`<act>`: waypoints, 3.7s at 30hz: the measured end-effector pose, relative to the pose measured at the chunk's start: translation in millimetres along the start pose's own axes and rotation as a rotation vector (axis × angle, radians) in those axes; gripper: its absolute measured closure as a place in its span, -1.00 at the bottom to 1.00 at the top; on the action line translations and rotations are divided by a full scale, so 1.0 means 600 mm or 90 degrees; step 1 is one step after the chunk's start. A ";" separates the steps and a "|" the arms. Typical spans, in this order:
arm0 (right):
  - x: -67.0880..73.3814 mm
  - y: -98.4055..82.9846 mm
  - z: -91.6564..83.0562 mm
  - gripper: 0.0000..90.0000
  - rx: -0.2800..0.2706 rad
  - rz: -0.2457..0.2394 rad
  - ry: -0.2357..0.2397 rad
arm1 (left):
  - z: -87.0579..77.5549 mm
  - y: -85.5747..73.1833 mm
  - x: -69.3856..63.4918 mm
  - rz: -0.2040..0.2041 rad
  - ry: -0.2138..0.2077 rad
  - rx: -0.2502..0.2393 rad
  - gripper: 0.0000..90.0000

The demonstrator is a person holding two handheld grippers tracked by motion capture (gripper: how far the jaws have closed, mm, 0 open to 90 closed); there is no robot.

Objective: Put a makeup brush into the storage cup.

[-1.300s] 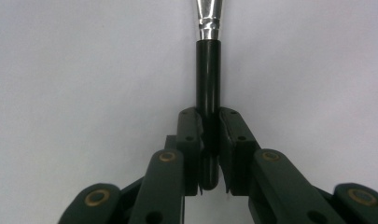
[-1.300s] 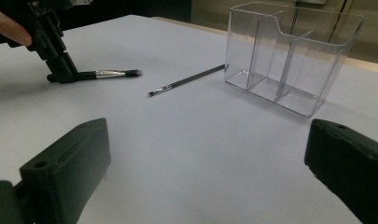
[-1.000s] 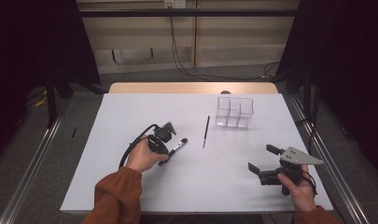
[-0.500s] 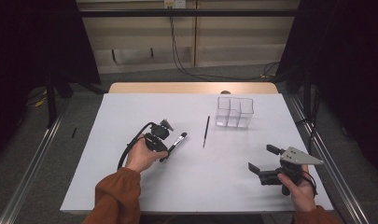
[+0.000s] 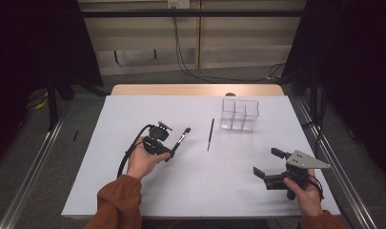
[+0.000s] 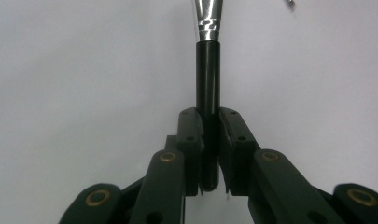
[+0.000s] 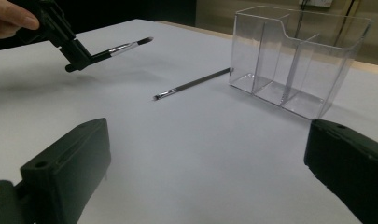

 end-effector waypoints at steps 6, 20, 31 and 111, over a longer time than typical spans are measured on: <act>0.002 0.000 0.001 -1.00 -0.004 0.003 0.002 | 0.005 -0.005 0.009 -0.019 0.017 -0.048 0.77; 0.003 0.001 0.000 -1.00 -0.010 0.003 0.007 | -0.013 0.003 0.020 -0.043 -0.028 -0.206 0.77; 0.004 0.002 -0.002 -1.00 -0.016 0.008 0.005 | -0.021 0.006 0.014 0.002 -0.032 -0.328 0.77; 0.107 0.157 0.174 -1.00 -0.070 -0.004 0.185 | -0.067 -0.010 -0.113 0.061 -0.145 -0.481 0.77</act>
Point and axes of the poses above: each handheld gripper's, and its own axes: z roughly forward along the jaws, y roughly out of its top, x roughly to its left, the point moved 6 cm from there along z, roughly forward along the jaws, and after that the axes turned 11 degrees about y, right-handed, at the moved point
